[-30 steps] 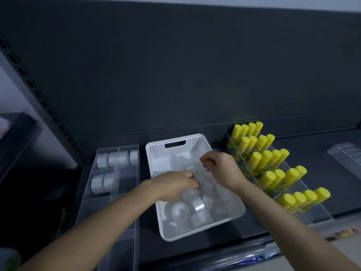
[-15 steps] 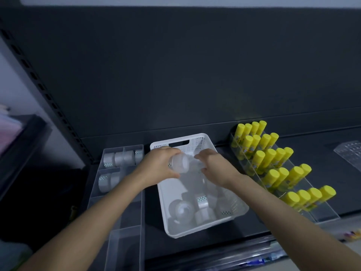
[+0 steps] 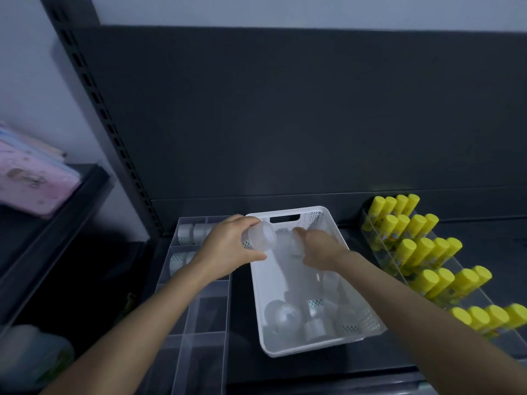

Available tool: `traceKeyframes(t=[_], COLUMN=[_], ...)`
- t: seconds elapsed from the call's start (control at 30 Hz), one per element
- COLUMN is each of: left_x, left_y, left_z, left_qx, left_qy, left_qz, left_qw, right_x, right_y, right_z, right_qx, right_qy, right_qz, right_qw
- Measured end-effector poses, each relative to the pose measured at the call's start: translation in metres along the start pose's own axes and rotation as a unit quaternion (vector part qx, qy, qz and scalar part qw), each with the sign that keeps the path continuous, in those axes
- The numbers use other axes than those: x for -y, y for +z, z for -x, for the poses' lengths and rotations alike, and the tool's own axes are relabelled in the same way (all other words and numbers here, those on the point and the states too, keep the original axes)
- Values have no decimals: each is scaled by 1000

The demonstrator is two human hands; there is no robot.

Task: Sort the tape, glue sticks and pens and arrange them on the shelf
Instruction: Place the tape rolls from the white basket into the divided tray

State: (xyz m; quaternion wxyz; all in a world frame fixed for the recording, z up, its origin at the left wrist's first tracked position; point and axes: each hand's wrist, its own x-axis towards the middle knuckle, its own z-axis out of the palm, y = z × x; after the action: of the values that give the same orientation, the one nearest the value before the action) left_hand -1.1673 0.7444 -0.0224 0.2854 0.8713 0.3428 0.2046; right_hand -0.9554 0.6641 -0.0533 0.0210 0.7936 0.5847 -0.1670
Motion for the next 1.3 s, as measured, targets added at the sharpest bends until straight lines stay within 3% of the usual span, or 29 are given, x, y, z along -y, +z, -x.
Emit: traceKeyframes(t=[0.4, 0.63, 0.73, 0.9, 1.07, 1.3], left_x=[10, 18, 28, 47, 48, 59], left_y=[-11, -29, -45, -65, -57, -46], left_z=[1, 5, 10, 17, 19, 14], left_qx=[-19, -29, -28, 20, 107, 159], left_qy=[-15, -7, -8, -26, -18, -12], left_qz=[-5, -18, -29, -70, -132, -196], left_qw=[1000, 999, 999, 997, 985, 967], right_x=[2, 8, 15, 43, 74, 91], right_y=[-1, -1, -12, -38, -40, -31], right_z=[-1, 1, 5, 16, 19, 17], right_qx=[38, 0, -52, -191, -160, -153], right_qy=[-27, -13, 0, -30, -38, -49], right_qz=[11, -15, -21, -101, -322, -427], right_qw=[999, 1000, 998, 976, 932, 890])
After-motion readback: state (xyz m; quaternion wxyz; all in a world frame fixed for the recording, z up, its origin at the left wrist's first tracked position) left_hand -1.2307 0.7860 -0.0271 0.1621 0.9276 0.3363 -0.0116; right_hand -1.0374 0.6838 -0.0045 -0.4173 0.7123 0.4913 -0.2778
